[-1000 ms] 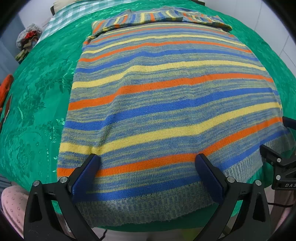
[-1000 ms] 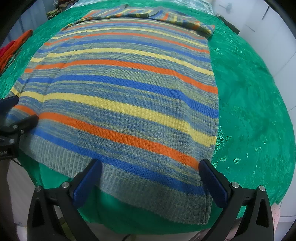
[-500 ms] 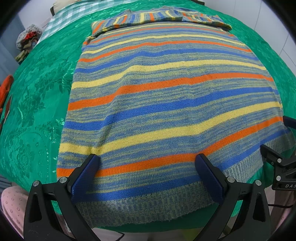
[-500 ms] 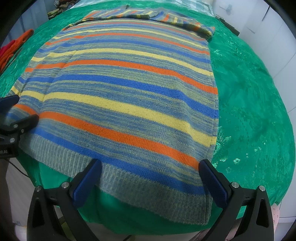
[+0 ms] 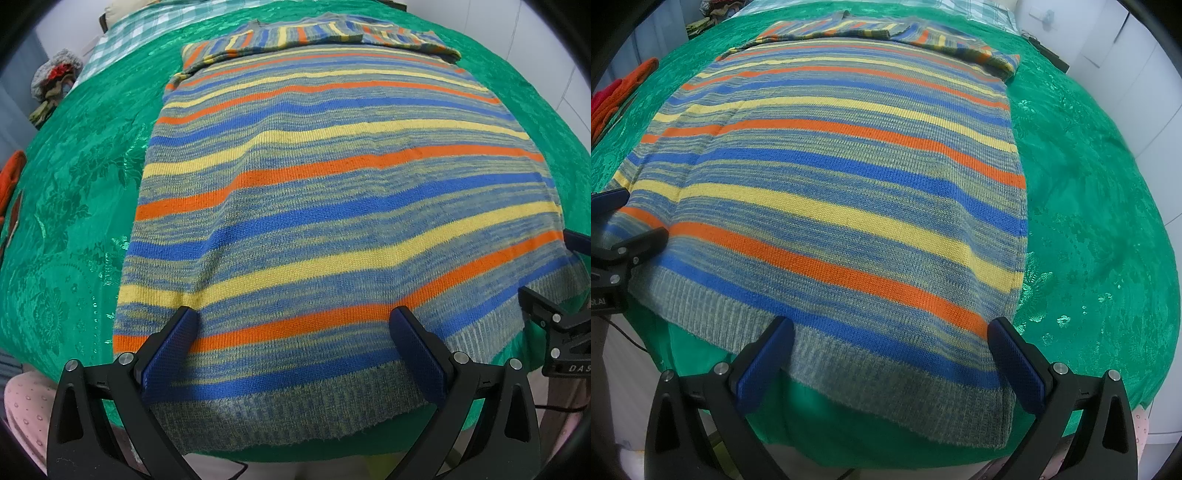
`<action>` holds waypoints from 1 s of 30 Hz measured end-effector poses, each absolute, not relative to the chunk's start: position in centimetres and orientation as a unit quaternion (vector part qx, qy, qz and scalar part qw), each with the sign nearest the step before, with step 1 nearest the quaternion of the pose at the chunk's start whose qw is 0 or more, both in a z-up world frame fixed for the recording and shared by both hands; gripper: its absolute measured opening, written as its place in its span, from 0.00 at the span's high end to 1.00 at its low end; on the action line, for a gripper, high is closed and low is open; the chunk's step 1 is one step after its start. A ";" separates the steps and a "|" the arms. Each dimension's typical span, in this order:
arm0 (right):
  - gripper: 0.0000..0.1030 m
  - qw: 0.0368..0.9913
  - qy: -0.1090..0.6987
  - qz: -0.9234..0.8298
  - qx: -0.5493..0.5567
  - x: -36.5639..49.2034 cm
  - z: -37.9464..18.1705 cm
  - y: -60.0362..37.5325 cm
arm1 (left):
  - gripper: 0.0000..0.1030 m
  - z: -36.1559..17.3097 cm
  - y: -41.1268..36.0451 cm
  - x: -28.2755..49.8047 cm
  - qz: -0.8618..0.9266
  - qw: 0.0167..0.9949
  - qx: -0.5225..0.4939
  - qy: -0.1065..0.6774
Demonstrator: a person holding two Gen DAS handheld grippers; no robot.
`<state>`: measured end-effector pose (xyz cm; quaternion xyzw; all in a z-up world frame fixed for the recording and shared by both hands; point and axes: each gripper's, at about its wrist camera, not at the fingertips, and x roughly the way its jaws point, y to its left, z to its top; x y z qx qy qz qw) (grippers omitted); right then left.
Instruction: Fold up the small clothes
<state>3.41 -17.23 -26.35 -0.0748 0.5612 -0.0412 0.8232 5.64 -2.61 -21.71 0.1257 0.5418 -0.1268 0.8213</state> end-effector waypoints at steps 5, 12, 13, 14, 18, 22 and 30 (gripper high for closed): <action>0.00 0.821 0.564 -0.038 -0.080 3.2 -26.2 -17.1 | 0.01 -21.6 -2.4 4.8 -0.139 0.816 0.135 0.545; 0.00 0.818 0.568 -0.039 -0.084 2.7 -26.1 -17.0 | 0.01 -21.3 -2.4 3.9 -0.139 0.803 0.145 0.561; 0.00 0.810 0.578 -0.035 -0.090 2.4 -26.1 -16.9 | 0.01 -21.2 -2.3 3.6 -0.143 0.796 0.150 0.568; 0.00 0.801 0.589 -0.030 -0.098 2.1 -26.1 -16.8 | 0.00 -21.1 -2.2 3.2 -0.151 0.785 0.160 0.579; 0.00 0.754 0.638 0.008 -0.155 0.1 -25.4 -16.8 | 0.02 -19.6 -0.6 0.8 -0.173 0.756 0.225 0.589; 0.01 0.793 0.604 -0.023 -0.077 -0.9 -20.7 -21.7 | 0.02 -16.1 5.0 1.9 -0.150 0.796 0.108 0.576; 0.10 0.773 0.597 0.029 0.212 1.1 -22.1 -29.4 | 0.22 -19.7 8.4 5.9 -0.107 0.777 -0.003 0.620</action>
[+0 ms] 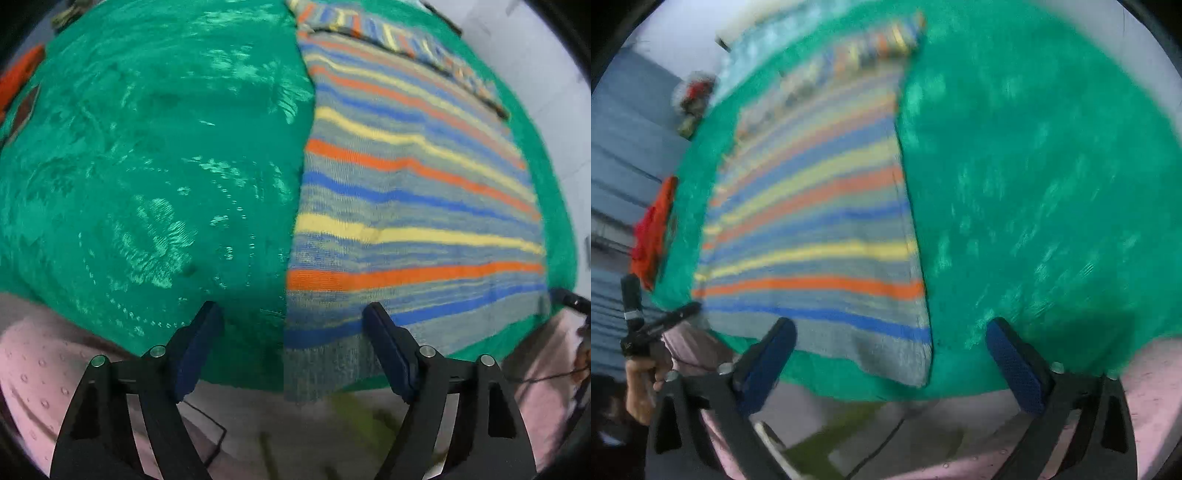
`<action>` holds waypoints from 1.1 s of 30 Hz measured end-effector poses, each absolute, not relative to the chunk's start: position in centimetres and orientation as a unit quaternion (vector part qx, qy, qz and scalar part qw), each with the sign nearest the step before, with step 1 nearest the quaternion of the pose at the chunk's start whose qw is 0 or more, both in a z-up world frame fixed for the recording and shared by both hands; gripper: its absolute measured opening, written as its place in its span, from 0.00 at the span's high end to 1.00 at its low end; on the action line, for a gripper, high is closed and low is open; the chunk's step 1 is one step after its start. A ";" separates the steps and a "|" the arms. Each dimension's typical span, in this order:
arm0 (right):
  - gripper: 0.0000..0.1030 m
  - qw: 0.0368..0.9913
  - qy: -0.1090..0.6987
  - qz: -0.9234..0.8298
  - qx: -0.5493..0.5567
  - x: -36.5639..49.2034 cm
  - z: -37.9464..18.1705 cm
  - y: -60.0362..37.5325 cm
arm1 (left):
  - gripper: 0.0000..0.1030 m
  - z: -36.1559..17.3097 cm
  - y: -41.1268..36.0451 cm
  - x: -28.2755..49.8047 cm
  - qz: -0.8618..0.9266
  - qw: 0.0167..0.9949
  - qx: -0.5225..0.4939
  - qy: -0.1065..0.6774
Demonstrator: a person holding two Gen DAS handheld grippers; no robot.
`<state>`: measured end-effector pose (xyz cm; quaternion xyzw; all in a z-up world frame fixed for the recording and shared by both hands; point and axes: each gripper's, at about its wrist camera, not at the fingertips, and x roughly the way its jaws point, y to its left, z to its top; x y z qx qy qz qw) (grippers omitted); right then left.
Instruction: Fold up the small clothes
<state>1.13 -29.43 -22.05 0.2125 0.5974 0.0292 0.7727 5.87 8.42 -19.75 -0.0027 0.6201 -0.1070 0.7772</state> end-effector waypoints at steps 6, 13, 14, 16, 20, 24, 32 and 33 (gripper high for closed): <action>0.92 0.732 0.640 0.076 0.221 1.7 -24.4 -28.9 | 0.95 -20.0 7.6 5.4 -0.136 0.755 -0.021 0.641; 0.94 0.758 0.612 0.076 0.210 -0.2 -20.7 -29.6 | 0.97 -17.7 9.5 3.6 -0.154 0.760 -0.048 0.629; 0.94 0.759 0.611 0.078 0.212 -0.6 -20.5 -29.9 | 0.97 -17.5 9.7 3.1 -0.157 0.760 -0.046 0.629; 0.94 0.757 0.614 0.079 0.210 -1.4 -20.4 -29.7 | 0.97 -17.2 9.6 2.4 -0.164 0.759 -0.034 0.629; 0.94 0.758 0.621 0.070 0.185 -2.2 -20.0 -29.7 | 0.97 -16.9 10.4 2.0 -0.170 0.749 -0.033 0.639; 0.94 0.768 0.603 0.080 0.202 -1.6 -18.9 -30.6 | 0.97 -14.7 11.9 5.0 -0.169 0.746 -0.102 0.636; 0.94 0.831 0.461 0.102 0.293 9.8 -12.8 -36.2 | 0.97 -8.9 11.4 19.4 -0.184 0.799 -0.176 0.545; 0.94 0.840 0.444 0.098 0.295 12.0 -12.4 -36.7 | 0.97 -9.0 10.7 21.8 -0.184 0.800 -0.181 0.542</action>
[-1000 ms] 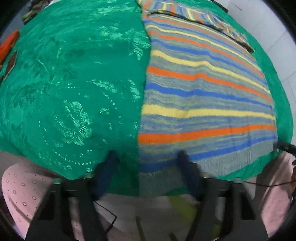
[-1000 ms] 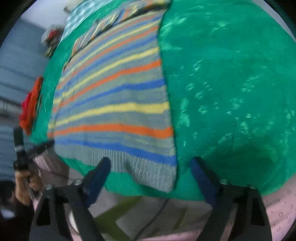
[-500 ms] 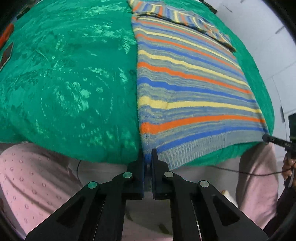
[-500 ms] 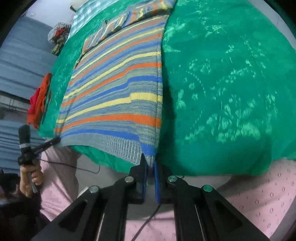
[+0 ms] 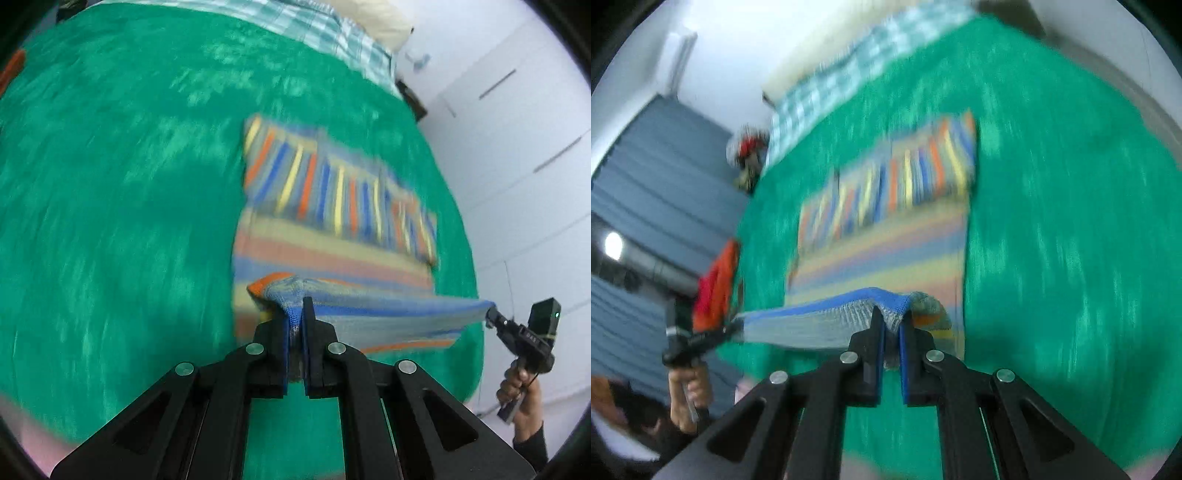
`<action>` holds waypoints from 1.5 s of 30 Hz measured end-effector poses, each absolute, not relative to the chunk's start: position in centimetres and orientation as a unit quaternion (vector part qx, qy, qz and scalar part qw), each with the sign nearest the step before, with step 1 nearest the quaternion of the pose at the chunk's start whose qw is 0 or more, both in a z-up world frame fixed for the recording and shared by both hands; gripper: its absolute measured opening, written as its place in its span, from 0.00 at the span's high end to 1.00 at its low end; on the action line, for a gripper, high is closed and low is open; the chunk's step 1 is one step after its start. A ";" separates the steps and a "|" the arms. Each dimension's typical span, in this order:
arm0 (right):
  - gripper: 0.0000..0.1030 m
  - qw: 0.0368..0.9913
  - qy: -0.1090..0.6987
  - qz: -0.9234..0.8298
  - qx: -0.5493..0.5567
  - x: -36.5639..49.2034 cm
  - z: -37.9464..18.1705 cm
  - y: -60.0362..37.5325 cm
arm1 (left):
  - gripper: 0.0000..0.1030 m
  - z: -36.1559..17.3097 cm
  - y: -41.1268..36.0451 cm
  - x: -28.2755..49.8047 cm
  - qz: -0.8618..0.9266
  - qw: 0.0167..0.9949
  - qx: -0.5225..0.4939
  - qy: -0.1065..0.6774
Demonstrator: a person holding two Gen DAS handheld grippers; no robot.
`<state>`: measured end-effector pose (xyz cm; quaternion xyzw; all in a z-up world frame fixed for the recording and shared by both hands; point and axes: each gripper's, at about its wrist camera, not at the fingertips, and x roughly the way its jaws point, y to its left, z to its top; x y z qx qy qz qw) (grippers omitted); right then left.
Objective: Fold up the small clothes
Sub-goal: 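Lift the hem with both tools and fold it up over the collar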
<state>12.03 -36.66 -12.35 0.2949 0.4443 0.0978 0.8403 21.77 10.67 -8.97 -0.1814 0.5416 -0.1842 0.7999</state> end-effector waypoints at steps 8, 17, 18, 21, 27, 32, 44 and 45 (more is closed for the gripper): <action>0.94 0.832 0.428 0.077 0.345 28.5 -14.5 -38.9 | 0.97 -13.1 8.2 37.4 -0.152 0.788 -0.215 0.557; 0.87 0.780 0.446 0.090 0.431 39.1 -21.3 -43.0 | 0.87 -17.9 7.7 47.2 -0.119 0.767 -0.261 0.573; 0.85 0.775 0.424 0.091 0.459 39.7 -21.8 -43.8 | 0.83 -17.7 8.3 48.3 -0.104 0.777 -0.277 0.555; 0.73 0.773 0.352 0.055 0.525 40.2 -22.8 -46.4 | 0.72 -16.5 9.9 49.9 -0.074 0.794 -0.302 0.522; 0.73 0.832 0.357 0.037 0.422 39.6 -19.7 -45.5 | 0.70 -14.3 8.6 45.5 -0.089 0.834 -0.191 0.509; 0.72 0.878 0.419 0.078 0.219 36.1 -15.8 -38.5 | 0.54 -13.2 2.5 34.9 -0.181 0.851 -0.028 0.493; 0.74 0.831 0.554 0.054 -0.006 23.8 -20.3 -29.9 | 0.81 -15.9 2.6 24.3 -0.134 0.841 0.088 0.516; 0.74 0.843 0.533 0.068 0.004 23.8 -19.1 -29.4 | 0.75 -15.0 2.3 24.3 -0.142 0.849 0.074 0.504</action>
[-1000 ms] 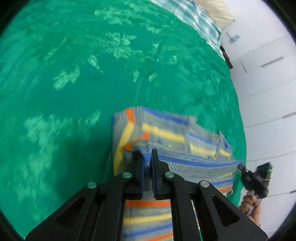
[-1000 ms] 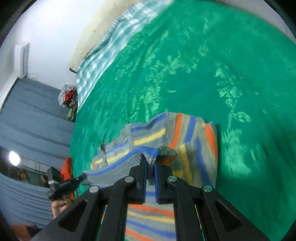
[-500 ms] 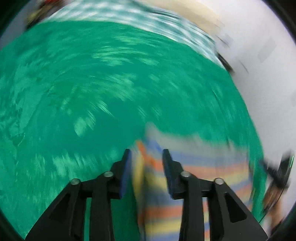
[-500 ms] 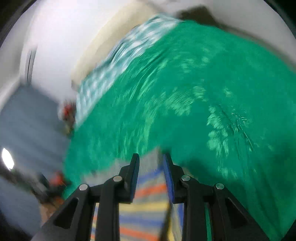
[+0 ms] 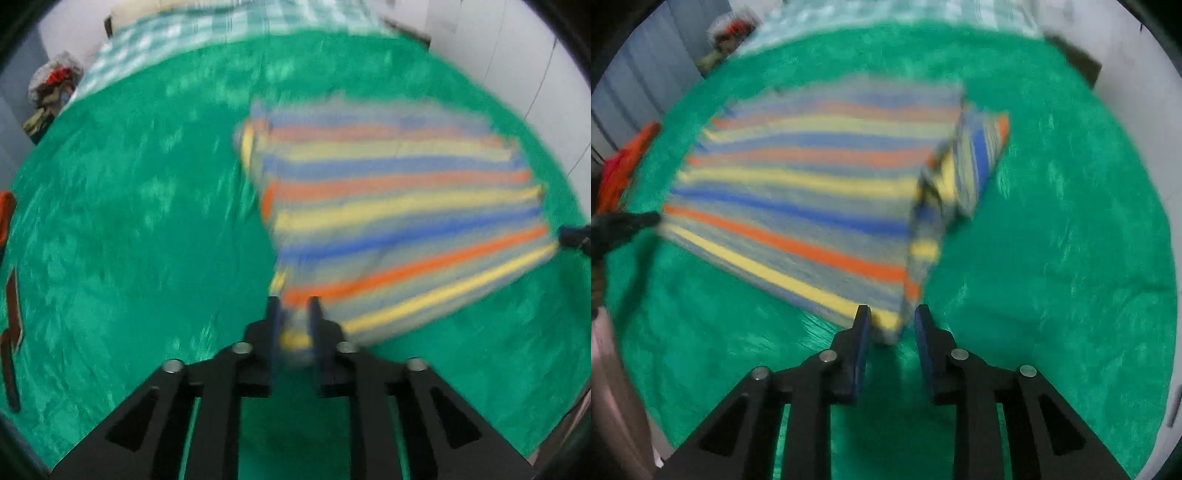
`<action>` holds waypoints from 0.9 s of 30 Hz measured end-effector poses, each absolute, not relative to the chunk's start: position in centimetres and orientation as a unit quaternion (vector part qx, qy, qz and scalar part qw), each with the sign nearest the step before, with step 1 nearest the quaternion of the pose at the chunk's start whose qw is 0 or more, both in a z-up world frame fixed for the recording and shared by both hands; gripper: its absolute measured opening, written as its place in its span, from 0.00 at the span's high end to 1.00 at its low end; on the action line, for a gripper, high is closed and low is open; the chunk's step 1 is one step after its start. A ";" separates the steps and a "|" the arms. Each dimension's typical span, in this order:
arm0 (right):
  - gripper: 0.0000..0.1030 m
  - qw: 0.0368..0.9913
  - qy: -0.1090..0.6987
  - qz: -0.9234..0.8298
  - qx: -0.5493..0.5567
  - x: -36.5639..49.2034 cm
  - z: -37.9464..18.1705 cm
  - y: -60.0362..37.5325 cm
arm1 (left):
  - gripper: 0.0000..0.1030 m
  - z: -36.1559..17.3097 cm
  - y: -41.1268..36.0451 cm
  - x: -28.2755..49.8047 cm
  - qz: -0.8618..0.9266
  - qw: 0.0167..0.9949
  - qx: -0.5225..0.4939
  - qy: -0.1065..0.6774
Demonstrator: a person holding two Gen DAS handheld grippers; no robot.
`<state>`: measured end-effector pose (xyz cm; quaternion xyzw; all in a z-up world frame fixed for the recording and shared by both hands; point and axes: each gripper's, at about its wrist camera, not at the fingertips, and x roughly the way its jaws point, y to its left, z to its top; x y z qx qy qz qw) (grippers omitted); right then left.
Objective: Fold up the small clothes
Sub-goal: 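Lift the hem with both tools and fold it up over the collar, then release the folded sweater and raise both tools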
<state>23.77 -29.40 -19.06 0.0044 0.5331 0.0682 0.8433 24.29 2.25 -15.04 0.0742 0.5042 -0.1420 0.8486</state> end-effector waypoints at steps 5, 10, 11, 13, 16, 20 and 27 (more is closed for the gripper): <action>0.74 0.861 0.497 0.101 0.044 25.4 -18.0 -27.2 | 0.50 -16.0 0.5 24.8 -0.134 0.857 0.056 0.495; 0.79 0.839 0.538 0.070 0.047 24.5 -23.2 -29.2 | 0.44 -19.3 4.1 23.3 -0.076 0.833 0.071 0.543; 0.77 0.842 0.532 0.069 0.057 23.5 -22.9 -29.9 | 0.41 -19.0 4.8 22.5 -0.068 0.834 0.068 0.544; 0.75 0.835 0.549 0.006 0.040 21.3 -21.9 -31.0 | 0.41 -17.8 6.0 20.2 -0.058 0.838 0.053 0.539; 0.50 0.851 0.523 -0.008 0.052 18.5 -19.7 -31.1 | 0.24 -16.5 5.8 17.1 -0.066 0.851 0.039 0.520; 0.33 0.871 0.487 -0.052 0.034 15.8 -17.9 -29.5 | 0.17 -17.0 3.2 13.6 -0.069 0.860 0.046 0.503; 0.30 0.876 0.469 -0.102 0.039 11.1 -16.4 -27.1 | 0.17 -18.1 0.4 10.1 -0.080 0.850 0.060 0.517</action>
